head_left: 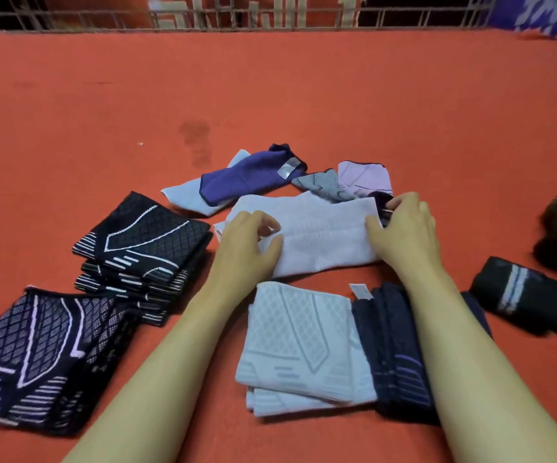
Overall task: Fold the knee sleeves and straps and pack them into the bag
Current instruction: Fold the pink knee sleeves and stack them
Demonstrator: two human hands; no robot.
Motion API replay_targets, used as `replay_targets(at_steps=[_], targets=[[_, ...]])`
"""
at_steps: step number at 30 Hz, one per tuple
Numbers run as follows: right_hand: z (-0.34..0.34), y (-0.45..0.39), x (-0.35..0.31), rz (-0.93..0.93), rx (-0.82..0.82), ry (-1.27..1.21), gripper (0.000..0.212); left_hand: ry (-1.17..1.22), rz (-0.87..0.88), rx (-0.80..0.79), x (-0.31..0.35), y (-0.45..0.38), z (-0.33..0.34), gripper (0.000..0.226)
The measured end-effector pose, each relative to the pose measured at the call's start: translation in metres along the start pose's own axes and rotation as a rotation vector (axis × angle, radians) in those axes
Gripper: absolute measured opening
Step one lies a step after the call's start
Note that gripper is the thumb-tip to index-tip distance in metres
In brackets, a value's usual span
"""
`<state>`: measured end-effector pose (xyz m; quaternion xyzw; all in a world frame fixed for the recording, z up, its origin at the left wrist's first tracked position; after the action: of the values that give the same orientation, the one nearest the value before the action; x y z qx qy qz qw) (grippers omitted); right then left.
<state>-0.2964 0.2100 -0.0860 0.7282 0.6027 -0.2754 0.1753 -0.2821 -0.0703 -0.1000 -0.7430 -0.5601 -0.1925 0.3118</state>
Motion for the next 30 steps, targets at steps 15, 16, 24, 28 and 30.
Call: replay_targets(at_steps=[15,16,24,28,30], targets=[[0.044,0.047,-0.100,-0.624,-0.410,-0.140,0.022,0.729,-0.135,-0.230,0.024,0.004,0.017,0.026],[0.043,0.047,-0.100,-0.614,-0.395,-0.161,0.016,0.762,-0.135,-0.235,0.021,0.004,0.018,0.021],[0.036,0.026,-0.060,-0.282,-0.331,-0.037,0.013,1.245,-0.208,-0.403,0.032,0.011,0.037,0.024],[0.048,0.024,-0.056,-0.172,-0.437,-0.365,0.024,1.618,-0.238,-0.510,0.046,0.017,0.040,0.053],[0.061,0.027,-0.057,-0.101,-0.602,-0.785,0.030,1.582,-0.176,-0.534,0.050,0.018,0.036,0.041]])
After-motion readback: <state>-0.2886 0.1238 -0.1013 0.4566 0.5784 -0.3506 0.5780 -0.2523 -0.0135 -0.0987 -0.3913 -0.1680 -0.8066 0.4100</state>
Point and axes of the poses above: each hand's wrist, its own y-axis away from the middle knuckle, its own z-axis out of the palm, x = y × z, the point moved 10 cm from there along -y, towards the middle knuckle, and after that the axes turned 13 degrees about -x, right-handed, at the moved point
